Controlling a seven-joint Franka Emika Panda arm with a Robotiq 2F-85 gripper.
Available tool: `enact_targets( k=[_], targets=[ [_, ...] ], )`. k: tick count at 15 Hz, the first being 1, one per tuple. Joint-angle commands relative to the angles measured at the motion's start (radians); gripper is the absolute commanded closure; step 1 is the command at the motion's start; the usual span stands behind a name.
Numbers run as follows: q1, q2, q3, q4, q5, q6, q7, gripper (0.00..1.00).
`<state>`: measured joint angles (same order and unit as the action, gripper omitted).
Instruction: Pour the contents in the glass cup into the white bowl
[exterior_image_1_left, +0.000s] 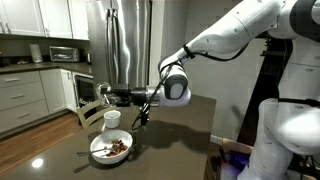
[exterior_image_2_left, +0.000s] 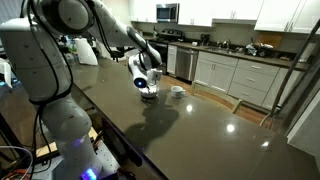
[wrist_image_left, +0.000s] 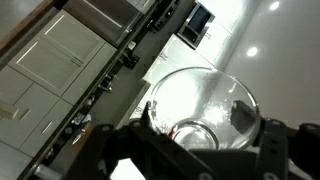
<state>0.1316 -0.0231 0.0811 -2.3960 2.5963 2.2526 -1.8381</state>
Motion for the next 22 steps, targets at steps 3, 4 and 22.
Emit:
enact_targets(
  k=[3, 4, 22],
  targets=[
    [-0.018, -0.021, 0.006, -0.009, 0.012, 0.031, -0.004, 0.46],
    [-0.019, -0.02, 0.005, -0.005, 0.012, 0.048, 0.004, 0.46],
    [-0.048, -0.005, -0.01, 0.041, 0.01, 0.301, 0.104, 0.46]
  ],
)
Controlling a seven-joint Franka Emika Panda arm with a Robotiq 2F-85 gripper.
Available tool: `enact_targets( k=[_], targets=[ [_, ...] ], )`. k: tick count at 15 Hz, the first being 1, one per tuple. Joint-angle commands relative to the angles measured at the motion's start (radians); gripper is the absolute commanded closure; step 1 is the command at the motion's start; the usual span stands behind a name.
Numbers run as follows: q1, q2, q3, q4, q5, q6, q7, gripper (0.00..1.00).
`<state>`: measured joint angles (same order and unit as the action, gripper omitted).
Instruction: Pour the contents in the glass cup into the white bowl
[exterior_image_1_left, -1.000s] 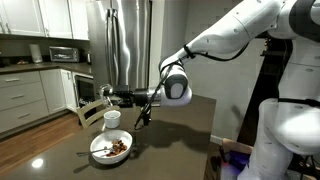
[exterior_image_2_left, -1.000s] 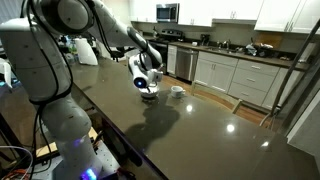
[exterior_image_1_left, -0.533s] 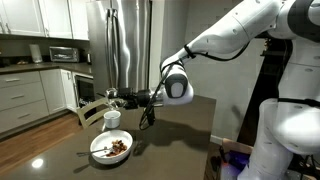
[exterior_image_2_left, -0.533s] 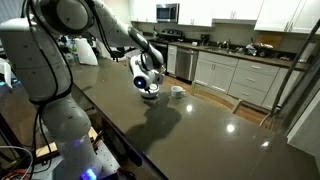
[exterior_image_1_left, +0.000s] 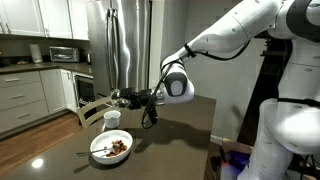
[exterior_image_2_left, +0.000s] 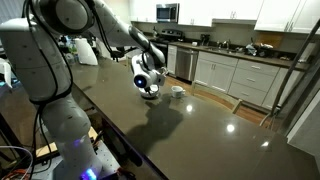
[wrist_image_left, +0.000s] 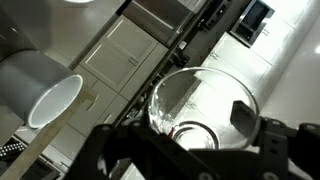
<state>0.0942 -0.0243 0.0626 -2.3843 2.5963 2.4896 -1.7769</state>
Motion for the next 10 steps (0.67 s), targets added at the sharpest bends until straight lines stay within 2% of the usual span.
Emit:
enact_targets(
  k=[1, 10],
  targets=[
    [-0.01, -0.002, 0.009, 0.034, 0.01, 0.082, 0.058, 0.46],
    [-0.006, 0.006, 0.003, 0.081, 0.014, 0.211, 0.125, 0.46]
  ],
)
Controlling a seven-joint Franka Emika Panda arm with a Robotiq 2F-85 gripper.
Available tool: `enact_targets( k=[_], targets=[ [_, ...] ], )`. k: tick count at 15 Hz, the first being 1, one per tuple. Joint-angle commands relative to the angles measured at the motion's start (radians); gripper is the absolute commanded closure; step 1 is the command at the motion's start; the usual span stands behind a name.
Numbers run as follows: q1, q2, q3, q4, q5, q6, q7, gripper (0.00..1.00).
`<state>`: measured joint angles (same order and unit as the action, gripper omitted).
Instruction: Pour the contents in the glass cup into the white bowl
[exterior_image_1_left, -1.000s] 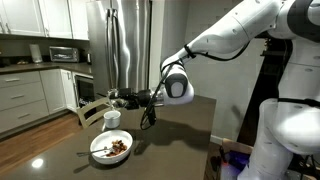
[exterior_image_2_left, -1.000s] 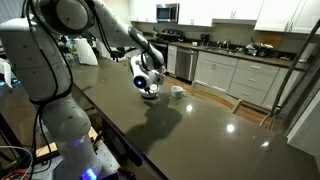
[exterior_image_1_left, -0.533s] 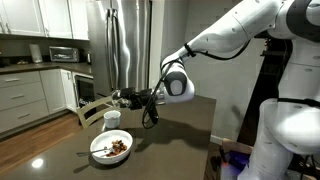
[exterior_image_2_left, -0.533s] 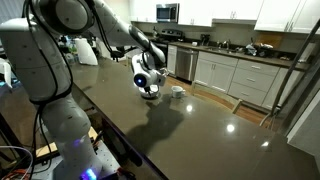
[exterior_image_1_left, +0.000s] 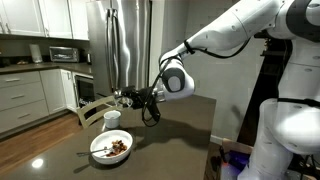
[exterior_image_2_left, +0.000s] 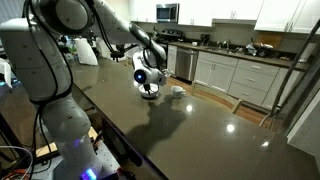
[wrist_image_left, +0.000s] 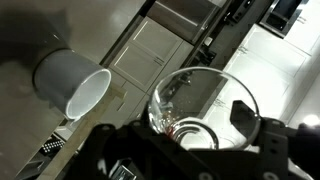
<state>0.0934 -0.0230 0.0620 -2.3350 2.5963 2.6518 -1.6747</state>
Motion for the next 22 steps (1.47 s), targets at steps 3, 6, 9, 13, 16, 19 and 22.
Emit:
enact_targets(
  k=[3, 6, 9, 13, 16, 19, 22],
  targets=[
    [-0.005, 0.012, 0.003, 0.045, 0.014, 0.091, 0.044, 0.46],
    [-0.003, 0.024, 0.003, 0.063, 0.013, 0.143, 0.076, 0.46],
    [0.005, 0.046, 0.004, 0.089, 0.013, 0.209, 0.127, 0.46],
    [0.017, 0.078, -0.001, 0.13, 0.013, 0.289, 0.188, 0.46],
    [0.032, 0.103, -0.008, 0.159, 0.013, 0.341, 0.22, 0.46],
    [0.043, 0.127, -0.015, 0.186, 0.013, 0.387, 0.253, 0.46],
    [0.056, 0.146, -0.03, 0.21, 0.013, 0.432, 0.279, 0.46]
  ],
)
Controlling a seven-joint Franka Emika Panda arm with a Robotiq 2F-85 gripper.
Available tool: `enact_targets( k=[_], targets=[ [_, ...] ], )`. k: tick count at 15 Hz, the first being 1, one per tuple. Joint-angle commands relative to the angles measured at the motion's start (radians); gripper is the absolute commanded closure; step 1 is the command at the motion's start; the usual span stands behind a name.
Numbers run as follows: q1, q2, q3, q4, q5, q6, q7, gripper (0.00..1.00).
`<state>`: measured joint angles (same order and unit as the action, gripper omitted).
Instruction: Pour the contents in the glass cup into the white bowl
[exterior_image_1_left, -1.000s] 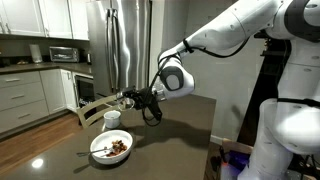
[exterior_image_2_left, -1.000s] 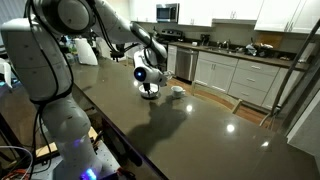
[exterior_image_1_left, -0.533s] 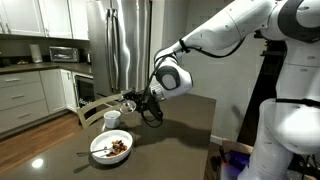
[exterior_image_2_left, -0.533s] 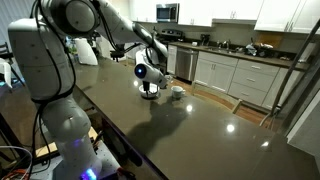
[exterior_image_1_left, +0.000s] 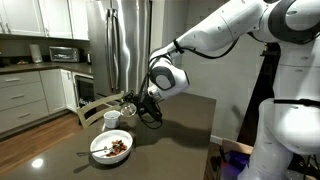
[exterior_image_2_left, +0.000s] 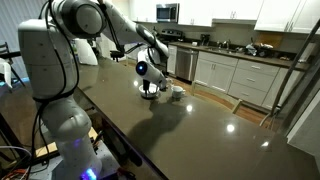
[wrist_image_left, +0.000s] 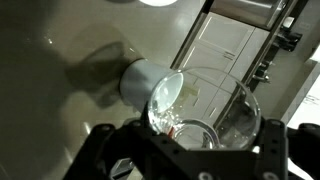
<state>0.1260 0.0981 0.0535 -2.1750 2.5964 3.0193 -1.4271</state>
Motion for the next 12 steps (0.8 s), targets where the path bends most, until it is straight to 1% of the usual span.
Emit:
enact_targets(
  k=[1, 7, 10, 12],
  targets=[
    [0.029, 0.028, -0.031, 0.056, 0.013, 0.075, 0.027, 0.46],
    [0.07, 0.016, -0.099, 0.067, 0.013, 0.112, 0.025, 0.46],
    [0.067, 0.026, -0.082, 0.055, 0.013, 0.134, 0.085, 0.46],
    [0.057, 0.038, -0.052, 0.048, 0.012, 0.156, 0.144, 0.46]
  ],
)
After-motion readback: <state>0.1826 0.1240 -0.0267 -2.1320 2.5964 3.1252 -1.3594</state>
